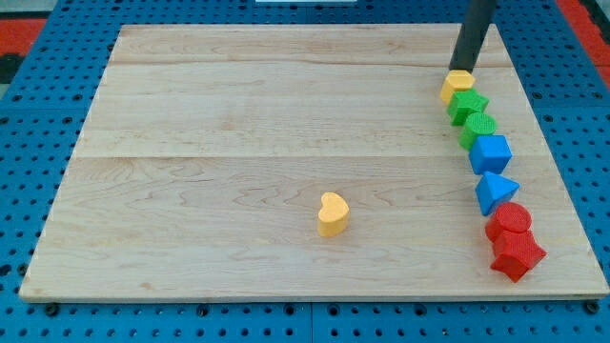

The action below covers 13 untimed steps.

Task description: Move yellow heart to yellow hexagon

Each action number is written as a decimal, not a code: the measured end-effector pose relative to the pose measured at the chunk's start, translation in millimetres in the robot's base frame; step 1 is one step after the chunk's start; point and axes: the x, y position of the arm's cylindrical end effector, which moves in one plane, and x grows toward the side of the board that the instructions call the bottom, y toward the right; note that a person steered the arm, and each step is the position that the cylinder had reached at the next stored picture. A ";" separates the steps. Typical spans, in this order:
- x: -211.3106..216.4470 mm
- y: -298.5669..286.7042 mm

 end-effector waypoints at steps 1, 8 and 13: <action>-38.9 -25.9; 107.7 -203.4; 97.8 -165.8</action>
